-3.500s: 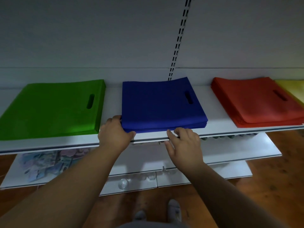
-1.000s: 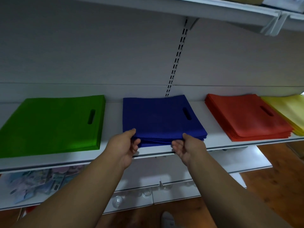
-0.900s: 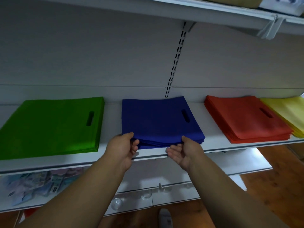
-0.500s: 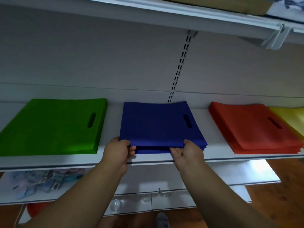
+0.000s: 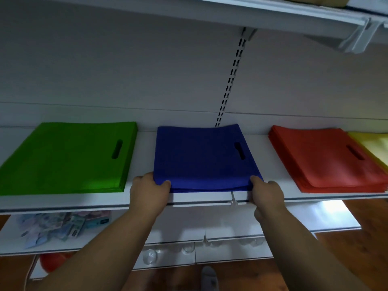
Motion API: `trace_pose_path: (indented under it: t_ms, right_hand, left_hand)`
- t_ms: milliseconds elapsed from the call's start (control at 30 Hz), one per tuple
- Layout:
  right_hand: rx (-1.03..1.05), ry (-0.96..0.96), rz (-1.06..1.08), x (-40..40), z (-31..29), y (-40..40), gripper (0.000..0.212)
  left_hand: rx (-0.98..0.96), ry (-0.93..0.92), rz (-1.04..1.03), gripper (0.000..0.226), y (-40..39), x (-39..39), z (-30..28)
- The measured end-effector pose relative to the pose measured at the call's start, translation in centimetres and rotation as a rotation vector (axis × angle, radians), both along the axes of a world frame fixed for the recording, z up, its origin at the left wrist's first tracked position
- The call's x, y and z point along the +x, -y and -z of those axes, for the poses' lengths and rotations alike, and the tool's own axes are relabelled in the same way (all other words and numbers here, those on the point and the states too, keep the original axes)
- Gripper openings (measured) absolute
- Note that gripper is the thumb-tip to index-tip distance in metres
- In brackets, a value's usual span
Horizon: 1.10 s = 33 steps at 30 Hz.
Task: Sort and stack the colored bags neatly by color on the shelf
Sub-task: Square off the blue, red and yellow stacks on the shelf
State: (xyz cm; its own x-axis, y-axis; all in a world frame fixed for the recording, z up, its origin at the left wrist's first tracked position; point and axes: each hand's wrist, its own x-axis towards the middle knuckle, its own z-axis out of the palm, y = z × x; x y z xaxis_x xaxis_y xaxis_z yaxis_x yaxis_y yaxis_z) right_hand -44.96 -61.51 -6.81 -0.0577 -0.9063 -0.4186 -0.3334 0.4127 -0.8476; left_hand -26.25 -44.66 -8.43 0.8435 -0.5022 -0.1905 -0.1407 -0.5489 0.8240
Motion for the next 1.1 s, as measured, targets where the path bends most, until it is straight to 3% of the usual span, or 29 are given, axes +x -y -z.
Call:
trace_pose_path:
  t_ms: [100, 200, 367, 567, 700, 867, 1100]
  right_hand:
    - [0.184, 0.402, 0.157, 0.0, -0.6, 0.2, 0.005]
    - [0.251, 0.554, 0.227, -0.1, -1.2, -0.1, 0.009]
    - [0.331, 0.659, 0.253, 0.5, -1.7, -1.6, 0.015]
    - [0.618, 0.742, 0.188, 3.4, -1.1, -3.8, 0.054]
    - [0.579, 0.863, 0.265, 4.9, -1.4, -3.9, 0.056]
    - [0.455, 0.758, 0.321, 4.6, -1.3, -4.6, 0.05]
    - [0.438, 0.824, 0.27, 4.8, -1.3, -5.6, 0.043]
  left_hand:
    - [-0.195, -0.333, -0.124, 0.01, 0.7, -0.2, -1.0]
    - [-0.352, -0.678, -0.296, 0.022, 1.6, -0.1, -2.4]
    - [-0.334, -0.689, -0.239, 0.029, 2.7, -0.1, -3.5]
    - [-0.57, -1.022, -0.183, 0.015, 3.2, 0.1, -3.7]
    - [-0.628, -0.965, -0.214, 0.022, 3.0, 0.0, -2.5]
    - [-0.654, -0.947, -0.314, 0.03, 2.1, 0.4, -1.6]
    - [-0.664, -0.651, -0.072, 0.061, 1.3, -0.4, -1.0]
